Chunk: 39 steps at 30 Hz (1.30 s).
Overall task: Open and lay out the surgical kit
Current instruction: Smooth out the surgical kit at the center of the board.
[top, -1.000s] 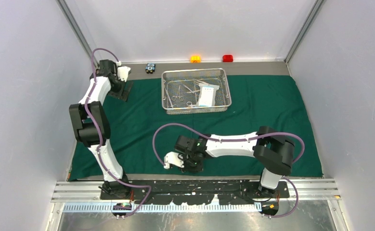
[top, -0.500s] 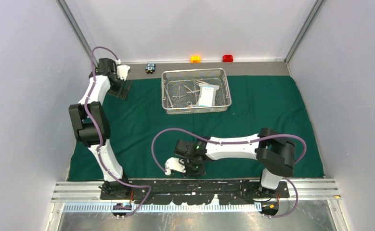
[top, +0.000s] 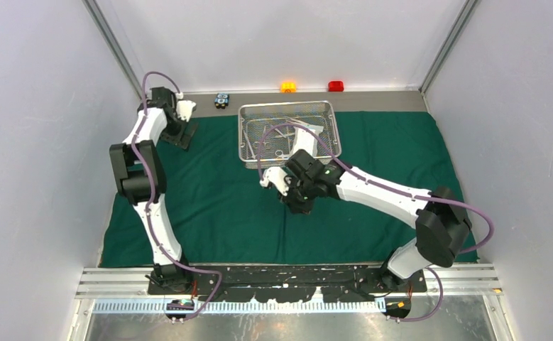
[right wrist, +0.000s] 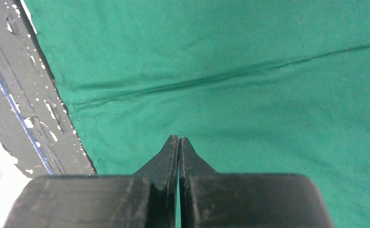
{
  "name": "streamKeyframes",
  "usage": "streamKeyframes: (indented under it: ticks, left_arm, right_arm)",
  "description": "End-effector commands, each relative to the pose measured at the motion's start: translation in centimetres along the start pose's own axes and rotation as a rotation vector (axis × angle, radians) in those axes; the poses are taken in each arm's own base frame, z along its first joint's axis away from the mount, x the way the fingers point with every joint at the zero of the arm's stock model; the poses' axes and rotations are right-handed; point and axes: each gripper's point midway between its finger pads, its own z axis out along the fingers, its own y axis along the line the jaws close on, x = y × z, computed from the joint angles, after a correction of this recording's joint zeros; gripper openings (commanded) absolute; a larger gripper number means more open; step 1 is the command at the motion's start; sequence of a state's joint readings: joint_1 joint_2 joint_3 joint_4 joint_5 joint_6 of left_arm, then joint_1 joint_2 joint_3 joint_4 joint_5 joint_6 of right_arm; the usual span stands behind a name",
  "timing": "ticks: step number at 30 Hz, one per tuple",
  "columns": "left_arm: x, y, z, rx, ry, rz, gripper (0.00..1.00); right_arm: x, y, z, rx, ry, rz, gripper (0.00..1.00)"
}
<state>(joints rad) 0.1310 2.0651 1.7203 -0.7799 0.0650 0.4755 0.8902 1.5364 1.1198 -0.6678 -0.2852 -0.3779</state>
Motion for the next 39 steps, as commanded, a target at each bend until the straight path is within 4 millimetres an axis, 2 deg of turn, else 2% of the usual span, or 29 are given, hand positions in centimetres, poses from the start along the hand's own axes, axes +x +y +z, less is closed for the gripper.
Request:
streamKeyframes:
  ticks: [1,5,8,12,17,21,26,29,34,36,39]
  left_arm:
    - [0.4,0.4,1.5,0.007,0.056,0.013,0.77]
    - [0.2,0.7,3.1,0.019,0.082,0.002,0.77]
    - [-0.5,0.9,3.6,0.024,0.076,-0.012,0.76]
    - [-1.1,1.4,4.4,0.02,0.072,-0.021,0.77]
    - [0.0,1.8,5.8,0.016,0.147,-0.024,0.77]
    - [-0.4,2.0,5.4,0.029,0.119,-0.053,0.77]
    - [-1.5,3.6,4.9,-0.009,0.065,-0.098,0.79]
    - [-1.0,4.1,5.4,-0.034,0.088,-0.087,0.8]
    - [1.5,5.2,6.3,-0.099,0.183,-0.036,0.81]
    - [1.8,5.3,5.8,-0.102,0.172,-0.033,0.81]
    - [1.3,4.8,4.2,-0.074,0.112,-0.047,0.81]
  right_arm:
    - [-1.2,-1.5,-2.6,0.069,-0.074,0.043,0.05]
    - [0.4,-3.2,-3.4,0.122,-0.063,0.093,0.05]
    - [1.7,-4.2,-3.9,0.157,-0.049,0.122,0.05]
    - [3.4,-4.9,-3.7,0.181,-0.001,0.118,0.05]
    - [4.7,-5.6,-3.4,0.198,0.051,0.107,0.05]
    - [5.7,-7.3,-4.0,0.236,0.065,0.126,0.05]
    - [6.6,-9.3,-5.1,0.266,0.052,0.181,0.05]
    - [7.7,-10.2,-5.4,0.278,0.058,0.206,0.05]
    - [11.2,-10.9,-5.2,0.275,0.124,0.221,0.04]
    - [13.0,-11.0,-4.8,0.257,0.167,0.216,0.04]
    - [15.7,-10.1,-3.9,0.193,0.252,0.201,0.04]
